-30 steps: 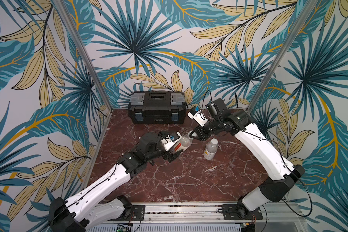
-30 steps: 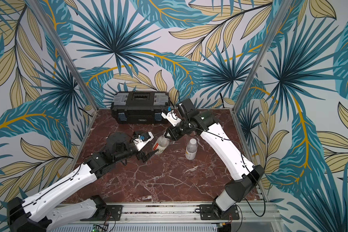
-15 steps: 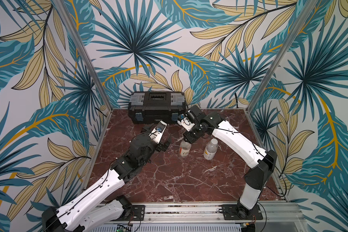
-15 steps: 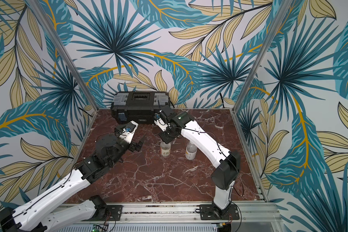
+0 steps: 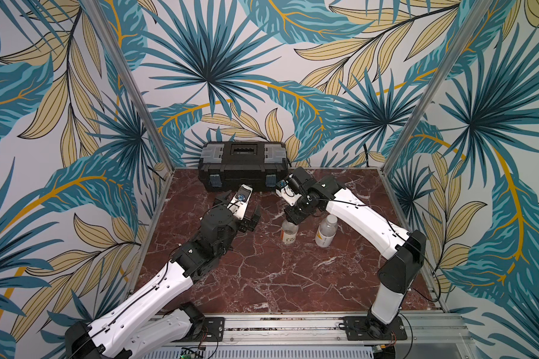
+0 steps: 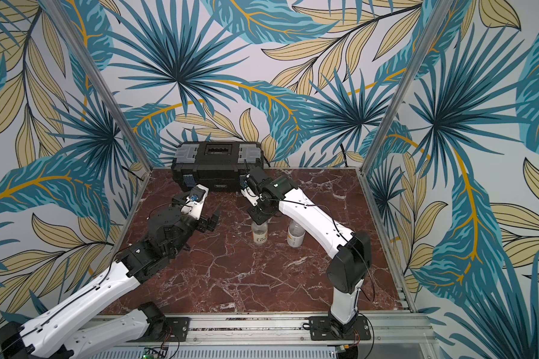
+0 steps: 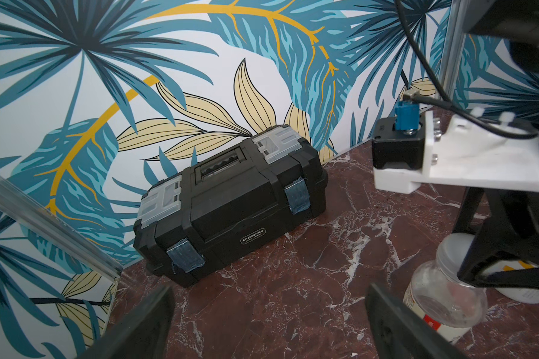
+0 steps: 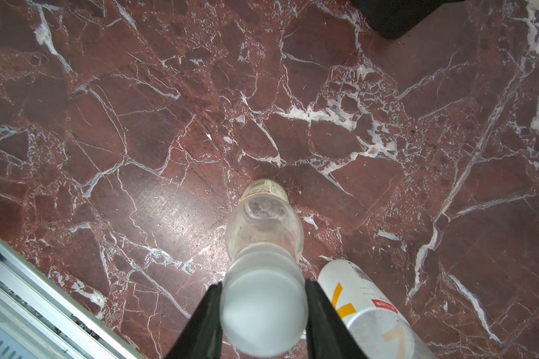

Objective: Screw on the bottle caps
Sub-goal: Place the plastic bottle at the center of the board.

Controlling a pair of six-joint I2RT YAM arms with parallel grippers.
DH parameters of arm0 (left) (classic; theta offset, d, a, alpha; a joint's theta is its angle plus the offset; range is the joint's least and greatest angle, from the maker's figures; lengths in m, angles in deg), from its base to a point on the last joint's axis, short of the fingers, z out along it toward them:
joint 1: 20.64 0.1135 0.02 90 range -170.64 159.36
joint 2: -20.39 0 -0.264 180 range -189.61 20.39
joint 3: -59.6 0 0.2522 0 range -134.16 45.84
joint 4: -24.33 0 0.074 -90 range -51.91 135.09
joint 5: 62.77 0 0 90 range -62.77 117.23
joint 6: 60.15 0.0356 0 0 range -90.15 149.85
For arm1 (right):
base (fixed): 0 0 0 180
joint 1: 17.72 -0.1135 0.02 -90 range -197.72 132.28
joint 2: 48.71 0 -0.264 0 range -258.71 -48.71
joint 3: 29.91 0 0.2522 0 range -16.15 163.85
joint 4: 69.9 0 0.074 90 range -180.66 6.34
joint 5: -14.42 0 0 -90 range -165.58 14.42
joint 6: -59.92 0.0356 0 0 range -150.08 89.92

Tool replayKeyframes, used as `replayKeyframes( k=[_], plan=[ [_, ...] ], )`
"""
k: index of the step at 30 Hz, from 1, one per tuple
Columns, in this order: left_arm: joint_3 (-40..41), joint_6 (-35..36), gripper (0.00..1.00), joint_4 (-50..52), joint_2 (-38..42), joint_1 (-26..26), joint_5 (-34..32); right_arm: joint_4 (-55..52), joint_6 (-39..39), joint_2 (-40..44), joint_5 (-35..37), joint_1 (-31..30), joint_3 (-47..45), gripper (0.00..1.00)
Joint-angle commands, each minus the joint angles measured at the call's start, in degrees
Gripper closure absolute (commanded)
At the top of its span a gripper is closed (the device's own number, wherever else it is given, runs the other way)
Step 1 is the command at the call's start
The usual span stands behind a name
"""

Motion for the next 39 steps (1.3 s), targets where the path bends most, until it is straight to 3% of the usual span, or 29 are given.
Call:
replayKeyframes(
  k=[1, 6, 11, 21, 23, 24, 29, 33, 39],
  plan=[
    [1.4, -0.8, 0.0, -0.4, 0.1, 0.3, -0.2, -1.1, 1.1, -1.8, -0.2, -0.2, -0.6, 0.92],
    [1.3, -1.0, 0.0, 0.0, 0.0, 0.4, 0.1, -1.9, 1.5, -1.6, -0.6, -0.2, -1.1, 0.76],
    [1.3, -1.0, 0.0, 0.2, -0.4, 0.4, 0.4, -1.2, 2.2, -0.7, -0.4, -0.1, -1.7, 0.52],
    [1.5, -1.1, 0.0, 0.3, -0.3, 0.4, 0.9, 1.3, 2.4, 1.3, -0.2, -0.2, -1.6, 0.28],
    [1.5, -1.1, 0.0, 0.3, -0.3, 0.5, 0.8, 1.6, 2.4, 1.9, -0.2, -0.1, -1.6, 0.16],
    [1.5, -1.0, 0.0, 0.4, -0.3, 0.4, 0.9, 1.7, 2.4, 2.1, -0.1, -0.2, -1.5, 0.02],
    [1.4, -1.4, 0.0, 0.1, -0.9, 0.5, 1.0, 2.6, 1.8, 4.0, 2.4, 0.0, 0.1, 0.0],
    [-0.1, -1.3, 0.0, 1.2, -2.0, 1.4, -1.2, 6.4, 0.8, 8.6, 10.1, 1.4, 2.0, 0.0],
    [0.1, -6.9, 0.0, -0.7, -4.0, 9.4, -6.8, 15.0, -0.9, 17.2, 18.9, 10.4, -3.0, 0.01]
  ],
)
